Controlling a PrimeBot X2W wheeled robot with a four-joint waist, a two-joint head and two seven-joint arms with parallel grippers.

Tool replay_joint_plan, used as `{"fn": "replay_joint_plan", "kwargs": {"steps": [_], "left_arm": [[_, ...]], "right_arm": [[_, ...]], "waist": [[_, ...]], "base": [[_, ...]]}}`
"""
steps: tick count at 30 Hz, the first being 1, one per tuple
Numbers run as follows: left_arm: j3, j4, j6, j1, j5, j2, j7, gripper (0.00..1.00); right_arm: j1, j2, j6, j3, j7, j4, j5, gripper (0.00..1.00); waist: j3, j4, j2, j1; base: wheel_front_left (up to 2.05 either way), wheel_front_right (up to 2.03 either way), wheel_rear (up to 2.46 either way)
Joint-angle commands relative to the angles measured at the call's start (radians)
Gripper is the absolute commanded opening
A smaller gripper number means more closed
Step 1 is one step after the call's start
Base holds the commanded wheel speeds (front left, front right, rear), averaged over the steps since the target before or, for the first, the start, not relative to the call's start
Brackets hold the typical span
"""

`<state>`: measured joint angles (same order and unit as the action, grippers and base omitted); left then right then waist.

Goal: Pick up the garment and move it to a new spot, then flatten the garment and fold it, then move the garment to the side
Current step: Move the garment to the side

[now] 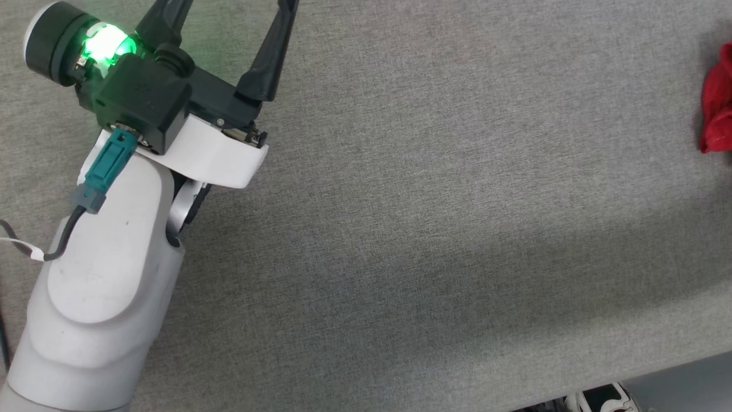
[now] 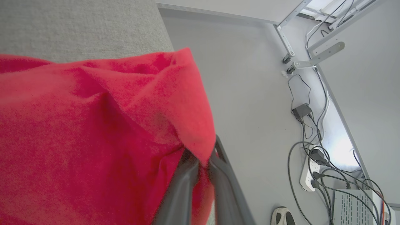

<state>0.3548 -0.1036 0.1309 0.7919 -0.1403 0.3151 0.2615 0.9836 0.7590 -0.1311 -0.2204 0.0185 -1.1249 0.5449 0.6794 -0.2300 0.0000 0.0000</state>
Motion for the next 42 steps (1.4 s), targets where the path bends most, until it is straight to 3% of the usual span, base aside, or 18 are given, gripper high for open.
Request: {"fn": "replay_joint_plan", "kwargs": {"steps": [1,3,4,5,7,17,26,35,42], "left_arm": [[-0.005,-0.003,-0.001,-0.008,0.003,0.001,0.005,1.00],[-0.012,-0.005,-0.001,-0.021,0.000,-0.003,0.005,1.00],[-0.016,-0.007,-0.001,-0.027,-0.002,-0.004,0.005,1.00],[-0.020,-0.008,-0.001,-0.033,-0.003,-0.007,0.005,1.00],[-0.030,-0.010,-0.001,-0.048,-0.007,-0.014,0.005,1.00],[-0.116,-0.016,-0.005,-0.206,-0.023,-0.061,0.005,1.00],[-0.233,-0.038,-0.004,-0.480,-0.042,-0.144,0.005,1.00],[-0.332,-0.071,-0.001,-0.663,-0.057,-0.226,0.005,1.00],[-0.379,-0.092,0.000,-0.745,-0.061,-0.240,0.005,1.00]], "right_arm": [[0.017,-0.003,0.001,0.003,0.030,-0.023,-0.010,0.00],[0.028,-0.017,0.001,0.007,0.066,-0.052,-0.016,0.00],[0.032,-0.017,0.001,0.003,0.080,-0.068,-0.027,0.07],[0.035,-0.018,0.001,0.001,0.097,-0.080,-0.033,0.34],[0.043,-0.020,0.001,-0.005,0.122,-0.100,-0.051,1.00],[0.010,-0.061,0.001,-0.061,0.190,-0.087,-0.072,1.00],[-0.155,-0.167,0.001,-0.183,0.242,0.116,-0.016,1.00],[-0.364,-0.297,0.001,-0.139,0.247,0.254,-0.004,1.00],[-0.513,-0.364,0.001,-0.039,0.247,0.413,-0.063,1.00]], "waist": [[-0.005,0.003,0.0000,0.0000],[-0.014,0.005,0.0000,0.0000],[-0.021,0.007,0.0000,0.0000],[-0.028,0.010,0.0000,0.0000],[-0.045,0.016,0.0000,0.0000],[-0.197,0.058,0.0000,0.0000],[-0.378,0.116,0.0000,0.0000],[-0.500,0.219,0.0000,0.0000],[-0.562,0.267,0.0000,0.0000]], "base": [[0.00,0.00,0.00],[0.00,0.00,0.00],[0.00,0.00,0.00],[0.00,0.00,0.00],[0.00,0.00,0.00],[0.00,0.00,0.00],[0.00,0.00,0.00],[0.00,0.00,0.00],[0.00,0.00,0.00]]}}
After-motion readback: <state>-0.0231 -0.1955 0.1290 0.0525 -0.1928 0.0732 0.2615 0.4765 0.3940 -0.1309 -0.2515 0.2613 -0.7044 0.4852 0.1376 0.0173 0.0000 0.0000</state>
